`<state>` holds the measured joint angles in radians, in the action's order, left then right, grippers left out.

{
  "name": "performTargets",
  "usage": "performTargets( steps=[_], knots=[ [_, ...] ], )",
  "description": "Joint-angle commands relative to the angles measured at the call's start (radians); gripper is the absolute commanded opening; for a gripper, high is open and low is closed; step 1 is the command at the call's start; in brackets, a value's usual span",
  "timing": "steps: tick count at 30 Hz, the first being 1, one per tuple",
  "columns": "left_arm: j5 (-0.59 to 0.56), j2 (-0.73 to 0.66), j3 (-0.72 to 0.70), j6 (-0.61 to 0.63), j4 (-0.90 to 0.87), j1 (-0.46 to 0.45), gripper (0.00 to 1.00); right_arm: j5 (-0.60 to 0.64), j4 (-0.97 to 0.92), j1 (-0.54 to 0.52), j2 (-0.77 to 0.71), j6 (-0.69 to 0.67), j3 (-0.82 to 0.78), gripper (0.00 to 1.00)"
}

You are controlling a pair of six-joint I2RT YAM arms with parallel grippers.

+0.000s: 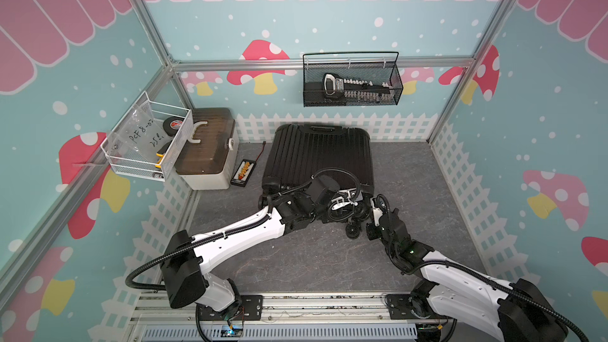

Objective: Close the suitcase zippers
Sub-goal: Zip the zipper on the suitcase.

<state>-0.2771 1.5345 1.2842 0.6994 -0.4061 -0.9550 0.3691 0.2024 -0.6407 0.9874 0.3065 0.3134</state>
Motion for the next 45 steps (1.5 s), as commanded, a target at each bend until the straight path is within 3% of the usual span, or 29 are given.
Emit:
performTargets(
  steps=[1, 7, 17, 34, 40, 45],
  knots=[
    [-0.022, 0.042, 0.053, 0.069, 0.037, 0.004, 0.97, -0.053, -0.012, -0.002, -0.013, -0.018, -0.017, 0.00],
    [0.001, 0.114, 0.115, 0.020, 0.024, 0.032, 0.97, -0.090, -0.017, -0.002, -0.034, -0.027, -0.023, 0.00],
    [0.041, 0.194, 0.179, -0.061, -0.006, 0.088, 0.96, -0.262, 0.043, -0.001, -0.079, -0.062, -0.057, 0.00],
    [0.087, 0.276, 0.208, -0.132, -0.005, 0.119, 0.95, -0.548, 0.241, -0.001, 0.041, -0.066, -0.056, 0.00],
    [0.122, 0.280, 0.207, -0.147, -0.005, 0.124, 0.94, -0.536, 0.249, -0.001, 0.062, -0.061, -0.052, 0.00],
    [0.195, 0.260, 0.216, -0.164, -0.014, 0.124, 0.94, -0.432, 0.197, -0.002, 0.026, -0.049, -0.064, 0.04]
  ],
)
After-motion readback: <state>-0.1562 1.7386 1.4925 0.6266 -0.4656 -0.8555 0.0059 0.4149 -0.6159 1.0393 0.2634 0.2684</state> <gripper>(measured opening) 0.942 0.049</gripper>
